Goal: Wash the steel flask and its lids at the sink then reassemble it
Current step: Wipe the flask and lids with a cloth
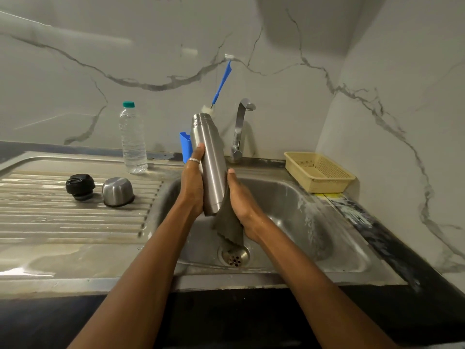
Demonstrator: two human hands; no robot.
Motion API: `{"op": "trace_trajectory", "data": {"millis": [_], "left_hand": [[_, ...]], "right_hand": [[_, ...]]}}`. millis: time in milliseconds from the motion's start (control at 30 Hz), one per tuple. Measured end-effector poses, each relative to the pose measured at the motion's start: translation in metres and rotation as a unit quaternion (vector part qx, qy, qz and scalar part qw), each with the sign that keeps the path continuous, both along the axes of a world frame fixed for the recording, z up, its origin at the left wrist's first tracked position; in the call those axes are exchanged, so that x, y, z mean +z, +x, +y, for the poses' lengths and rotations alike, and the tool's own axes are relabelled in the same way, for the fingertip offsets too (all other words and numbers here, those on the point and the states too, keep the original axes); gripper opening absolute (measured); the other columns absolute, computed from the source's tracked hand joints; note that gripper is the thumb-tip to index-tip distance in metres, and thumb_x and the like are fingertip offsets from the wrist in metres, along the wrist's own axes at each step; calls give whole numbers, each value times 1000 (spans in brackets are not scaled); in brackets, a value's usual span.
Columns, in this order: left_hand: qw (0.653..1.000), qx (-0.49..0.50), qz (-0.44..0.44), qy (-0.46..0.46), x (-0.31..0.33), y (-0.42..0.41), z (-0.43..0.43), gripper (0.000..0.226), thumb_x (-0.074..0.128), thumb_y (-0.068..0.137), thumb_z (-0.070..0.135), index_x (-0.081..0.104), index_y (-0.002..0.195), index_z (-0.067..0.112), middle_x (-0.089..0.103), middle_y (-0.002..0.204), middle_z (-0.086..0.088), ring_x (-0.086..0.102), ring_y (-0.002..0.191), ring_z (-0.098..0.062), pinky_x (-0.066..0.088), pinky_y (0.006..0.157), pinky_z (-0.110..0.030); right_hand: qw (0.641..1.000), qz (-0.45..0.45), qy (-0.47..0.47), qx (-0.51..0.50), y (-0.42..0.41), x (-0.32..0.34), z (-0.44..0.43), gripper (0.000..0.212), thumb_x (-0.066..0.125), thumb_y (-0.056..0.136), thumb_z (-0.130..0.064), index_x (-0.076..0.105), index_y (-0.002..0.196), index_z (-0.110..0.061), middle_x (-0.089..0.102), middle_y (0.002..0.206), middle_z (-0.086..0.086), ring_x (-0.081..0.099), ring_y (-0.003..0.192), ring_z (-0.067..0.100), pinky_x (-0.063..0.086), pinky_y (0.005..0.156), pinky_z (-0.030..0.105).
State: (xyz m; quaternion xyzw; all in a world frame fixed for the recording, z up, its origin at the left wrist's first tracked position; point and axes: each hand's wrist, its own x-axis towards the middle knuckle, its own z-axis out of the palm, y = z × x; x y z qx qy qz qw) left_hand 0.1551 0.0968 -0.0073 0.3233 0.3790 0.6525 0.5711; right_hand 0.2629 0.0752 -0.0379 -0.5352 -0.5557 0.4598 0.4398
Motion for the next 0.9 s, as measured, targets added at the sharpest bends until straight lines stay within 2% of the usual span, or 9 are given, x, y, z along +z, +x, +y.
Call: {"op": "trace_trajectory", "data": {"millis": [100, 167, 267, 400, 467, 600, 700, 800, 900], "left_hand": [[999, 24, 21, 30, 2, -3, 2, 58, 61, 91, 62, 64, 126, 16, 73, 117, -12, 72, 107, -30, 58, 94, -49], [998, 33, 21, 44, 7, -5, -4, 53, 62, 92, 60, 65, 119, 14, 76, 110, -13, 74, 99, -29, 61, 88, -47], [997, 43, 6, 60, 11, -13, -11, 42, 66, 92, 55, 65, 108, 16, 77, 100, -13, 76, 89, -28, 63, 77, -44], [994, 62, 56, 74, 16, -32, -23, 41, 70, 91, 49, 60, 117, 19, 74, 107, -8, 74, 96, -23, 62, 84, -44], [987, 68, 111, 95, 17, -46, -31, 50, 68, 91, 49, 58, 128, 16, 72, 111, -4, 74, 95, -15, 61, 86, -39], [969, 83, 203, 114, 24, -86, -51, 53, 70, 90, 49, 59, 130, 16, 72, 113, -4, 72, 102, -16, 59, 91, -40], [959, 101, 235, 125, 32, -118, -67, 45, 74, 89, 44, 65, 123, 17, 75, 106, -3, 73, 99, -18, 59, 86, -38], [949, 122, 258, 136, 43, -150, -85, 47, 75, 90, 38, 62, 128, 14, 74, 110, -3, 72, 98, -14, 55, 79, -26], [939, 154, 278, 132, 53, -185, -97, 48, 76, 89, 35, 60, 130, 15, 70, 113, 1, 68, 100, -9, 54, 80, -22]], "right_hand": [[1000, 17, 6, -25, 5, 15, -5, 58, 38, 96, -71, 67, 119, -25, 76, 105, 2, 73, 96, 21, 59, 92, 42], [997, 42, 7, -56, 10, 19, -5, 43, 44, 103, -54, 70, 110, -20, 76, 102, 5, 73, 94, 22, 58, 92, 42], [991, 83, -5, -109, 10, 24, -7, 39, 45, 106, -45, 68, 106, -13, 72, 97, 9, 70, 91, 26, 58, 90, 42], [983, 116, 6, -144, 0, 34, -9, 39, 46, 105, -44, 68, 103, -13, 73, 105, 14, 70, 99, 31, 56, 94, 46], [980, 133, 14, -148, -10, 38, -11, 38, 46, 105, -43, 69, 101, -12, 73, 103, 17, 69, 97, 33, 55, 91, 45], [980, 154, 22, -123, -41, 44, -20, 36, 45, 105, -40, 66, 94, -13, 68, 94, 12, 62, 88, 27, 53, 94, 47], [982, 156, 20, -106, -71, 50, -28, 34, 45, 102, -44, 63, 91, -17, 68, 98, 3, 63, 93, 22, 52, 94, 42], [985, 150, -8, -81, -102, 54, -33, 49, 41, 87, -60, 65, 103, -20, 71, 104, 9, 70, 95, 31, 57, 92, 51], [986, 150, 0, -67, -131, 56, -26, 48, 41, 83, -61, 65, 99, -23, 71, 104, 11, 70, 96, 32, 57, 91, 52]]}}
